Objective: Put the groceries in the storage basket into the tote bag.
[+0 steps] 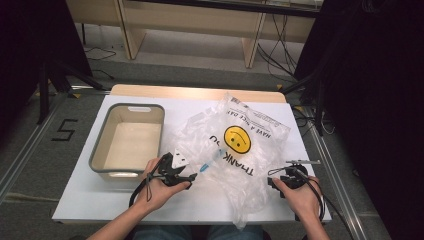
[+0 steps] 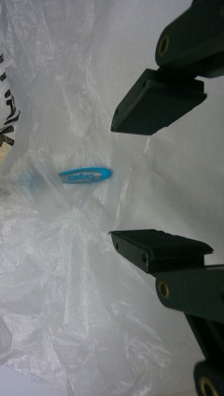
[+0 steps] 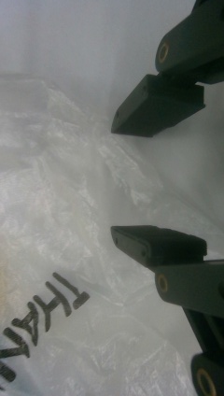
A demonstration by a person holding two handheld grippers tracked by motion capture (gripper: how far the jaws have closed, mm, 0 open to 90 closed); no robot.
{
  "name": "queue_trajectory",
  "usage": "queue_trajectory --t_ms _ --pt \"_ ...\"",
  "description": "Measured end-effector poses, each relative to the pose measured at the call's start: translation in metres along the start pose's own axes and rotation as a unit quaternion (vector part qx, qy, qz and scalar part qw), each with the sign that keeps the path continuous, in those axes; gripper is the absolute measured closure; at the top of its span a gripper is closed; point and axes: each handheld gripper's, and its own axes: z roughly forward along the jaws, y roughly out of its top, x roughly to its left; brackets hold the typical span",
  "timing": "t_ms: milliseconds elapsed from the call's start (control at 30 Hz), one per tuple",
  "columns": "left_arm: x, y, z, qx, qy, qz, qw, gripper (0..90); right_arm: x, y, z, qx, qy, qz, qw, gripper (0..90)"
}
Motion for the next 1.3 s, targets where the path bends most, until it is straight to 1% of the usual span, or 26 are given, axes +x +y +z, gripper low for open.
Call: queue_trajectory --t_ms 67,167,233,300,333,367,400,500,567,600,633,700,733,767,833,867,900,967,1067,1100,1133,1167,1200,1233,1267,1300 --pt "0.001 0.0 0.0 -0.001 0.001 0.003 1.0 40.3 0.002 -0.001 0.003 0.009 -0.007 0.001 0.9999 47.2" --pt "0.0 0.0 0.0 0.0 0.001 0.001 1.0 40.3 0.004 -0.001 0.003 0.009 -0.015 -0.003 0.9998 49.8" --pt "0.0 0.0 0.0 0.002 0.002 0.002 1.0 40.4 0.007 -0.001 0.004 0.011 -0.027 -0.018 0.9994 53.9" --pt "0.0 0.0 0.001 0.002 0.002 0.003 1.0 40.4 0.011 -0.001 0.006 0.011 -0.044 -0.046 0.9979 58.2" --pt "-0.001 0.0 0.001 0.002 0.001 0.004 1.0 40.4 0.014 -0.001 0.007 0.013 -0.055 -0.06 0.9966 60.3" --pt "-0.001 0.0 0.001 0.001 0.001 0.004 1.0 40.4 0.016 -0.001 0.007 0.013 -0.057 -0.069 0.9959 65.2" --pt "-0.001 0.001 0.001 0.0 0.001 0.003 1.0 40.4 0.018 -0.001 0.007 0.013 -0.053 -0.078 0.9954 69.0" --pt "-0.001 0.001 0.002 0.001 0.001 0.003 1.0 40.4 0.02 -0.001 0.008 0.014 -0.048 -0.091 0.9946 77.1" --pt "0.0 0.001 0.002 0.001 0.0 0.003 1.0 40.4 0.019 0.0 0.009 0.013 -0.043 -0.092 0.9947 82.6" --pt "0.0 0.001 0.002 0.002 0.0 0.002 1.0 40.4 0.018 0.0 0.009 0.013 -0.038 -0.089 0.9952 87.3" --pt "0.0 0.001 0.002 0.001 0.0 0.002 1.0 40.5 0.017 0.0 0.009 0.011 -0.032 -0.088 0.9956 90.0" --pt "0.001 0.001 0.001 -0.002 0.002 0.0 1.0 40.4 0.014 0.001 0.008 0.013 -0.022 -0.082 0.9963 90.0" --pt "0.001 0.002 0.001 -0.001 0.002 0.001 1.0 40.4 0.013 0.003 0.008 0.014 -0.023 -0.081 0.9963 90.0" --pt "0.002 0.002 0.001 -0.004 0.004 0.002 1.0 40.5 0.011 0.004 0.007 0.014 -0.029 -0.084 0.996 90.0" --pt "0.003 0.004 -0.001 -0.006 0.006 0.003 1.0 40.3 0.005 0.009 0.004 0.008 -0.035 -0.078 0.9963 90.0" --pt "0.004 0.006 -0.002 -0.007 0.008 0.003 0.9999 40.3 0.002 0.011 0.002 0.004 -0.043 -0.082 0.9957 90.0" --pt "0.005 0.008 -0.002 -0.011 0.01 -0.002 0.9999 40.3 -0.002 0.014 0.0 0.0 -0.047 -0.08 0.9957 90.0" --pt "0.008 0.013 -0.004 -0.011 0.021 -0.004 0.9997 39.6 -0.008 0.018 -0.001 -0.003 -0.059 -0.083 0.9948 90.0" --pt "0.01 0.019 -0.006 -0.015 0.052 0.006 0.9985 39.3 -0.017 0.021 0.001 -0.005 -0.071 -0.086 0.9937 90.0" --pt "0.01 0.02 -0.007 -0.015 0.058 0.007 0.9982 38.9 -0.019 0.022 0.002 -0.005 -0.076 -0.088 0.9932 90.0" --pt "0.01 0.02 -0.007 -0.016 0.06 0.006 0.998 38.8 -0.022 0.024 0.002 -0.009 -0.079 -0.086 0.9931 90.0" --pt "0.01 0.019 -0.007 -0.014 0.06 0.005 0.9981 38.6 -0.026 0.026 0.002 -0.012 -0.086 -0.087 0.9924 90.0" --pt "0.01 0.018 -0.006 -0.007 0.062 0.005 0.998 38.3 -0.029 0.027 0.001 -0.017 -0.091 -0.089 0.9917 90.0" --pt "0.009 0.017 -0.005 -0.001 0.068 0.003 0.9977 38.3 -0.032 0.029 0.001 -0.024 -0.091 -0.091 0.9913 90.0" --pt "0.009 0.015 -0.003 0.01 0.073 0.002 0.9973 38.3 -0.034 0.031 0.001 -0.031 -0.092 -0.094 0.9907 90.0" --pt "0.009 0.013 -0.001 0.025 0.074 0.001 0.9969 38.5 -0.037 0.032 0.001 -0.037 -0.095 -0.1 0.9898 90.0"
